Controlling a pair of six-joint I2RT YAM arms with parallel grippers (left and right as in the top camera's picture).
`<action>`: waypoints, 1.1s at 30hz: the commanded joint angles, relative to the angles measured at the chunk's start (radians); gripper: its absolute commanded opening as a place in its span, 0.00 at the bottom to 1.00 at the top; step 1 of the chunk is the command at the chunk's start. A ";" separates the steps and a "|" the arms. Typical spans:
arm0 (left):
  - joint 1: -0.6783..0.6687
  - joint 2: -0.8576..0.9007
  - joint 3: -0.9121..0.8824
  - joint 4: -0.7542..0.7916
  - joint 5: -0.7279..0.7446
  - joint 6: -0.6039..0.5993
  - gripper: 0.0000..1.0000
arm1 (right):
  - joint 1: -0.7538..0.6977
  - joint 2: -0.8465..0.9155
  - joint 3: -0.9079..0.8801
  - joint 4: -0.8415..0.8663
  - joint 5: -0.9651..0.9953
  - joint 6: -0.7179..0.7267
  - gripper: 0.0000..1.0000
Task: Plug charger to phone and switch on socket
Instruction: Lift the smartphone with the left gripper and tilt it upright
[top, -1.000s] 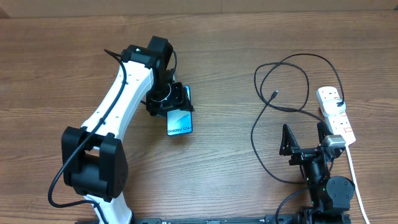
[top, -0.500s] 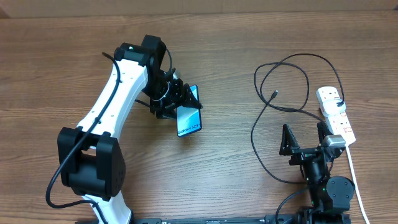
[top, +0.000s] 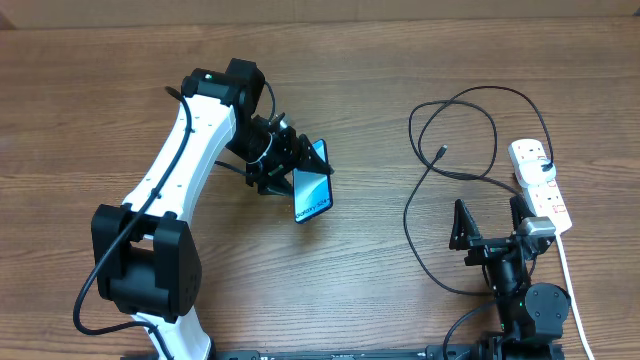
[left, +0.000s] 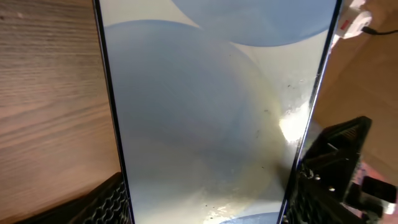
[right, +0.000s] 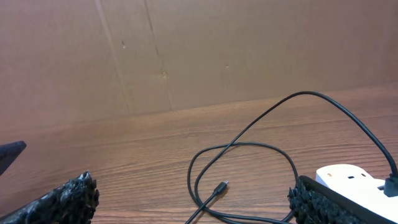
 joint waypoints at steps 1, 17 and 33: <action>0.006 -0.003 0.032 -0.003 0.103 -0.021 0.53 | 0.004 -0.011 -0.010 0.004 -0.001 -0.005 1.00; 0.012 -0.003 0.032 -0.002 0.158 -0.021 0.53 | 0.004 -0.011 -0.010 0.004 -0.001 -0.005 1.00; 0.012 -0.003 0.032 0.006 0.169 -0.029 0.53 | 0.004 -0.011 -0.010 0.004 -0.001 -0.005 1.00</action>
